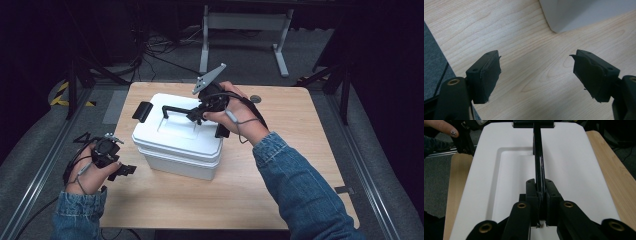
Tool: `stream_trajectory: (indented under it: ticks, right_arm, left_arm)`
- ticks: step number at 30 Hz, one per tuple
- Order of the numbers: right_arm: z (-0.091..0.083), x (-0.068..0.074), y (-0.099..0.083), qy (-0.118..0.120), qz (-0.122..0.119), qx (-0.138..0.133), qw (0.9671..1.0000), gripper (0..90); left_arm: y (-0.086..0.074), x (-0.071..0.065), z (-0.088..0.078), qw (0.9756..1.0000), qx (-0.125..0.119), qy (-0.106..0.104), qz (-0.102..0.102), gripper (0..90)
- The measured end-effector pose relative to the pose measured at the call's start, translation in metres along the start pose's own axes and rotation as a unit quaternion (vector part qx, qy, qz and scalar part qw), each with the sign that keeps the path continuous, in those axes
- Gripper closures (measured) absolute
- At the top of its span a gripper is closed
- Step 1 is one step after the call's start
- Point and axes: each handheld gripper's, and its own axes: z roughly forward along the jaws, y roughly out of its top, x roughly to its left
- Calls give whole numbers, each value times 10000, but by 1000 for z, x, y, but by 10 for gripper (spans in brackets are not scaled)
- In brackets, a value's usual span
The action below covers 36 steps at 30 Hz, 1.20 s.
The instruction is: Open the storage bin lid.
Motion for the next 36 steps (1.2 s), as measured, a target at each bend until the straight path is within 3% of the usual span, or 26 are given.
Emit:
stream_trajectory:
  ticks: [7, 14, 24, 36]
  right_arm:
    - [-16, 2, 4, -72, -25, -191, 9998, 848]
    - [-33, 0, 0, -204, -9, -204, 9996, 849]
    - [-63, -8, -19, -450, 163, -252, 9985, 849]
    - [-105, -21, -55, -662, 479, -438, 9957, 849]
  left_arm:
    - [0, 0, 0, 10000, 6, -19, 0, 225]
    - [0, 2, 0, 10000, 9, -15, -6, 225]
    - [0, 1, 1, 10000, 20, -13, -12, 225]
    - [0, 1, 3, 10000, 68, -29, -38, 225]
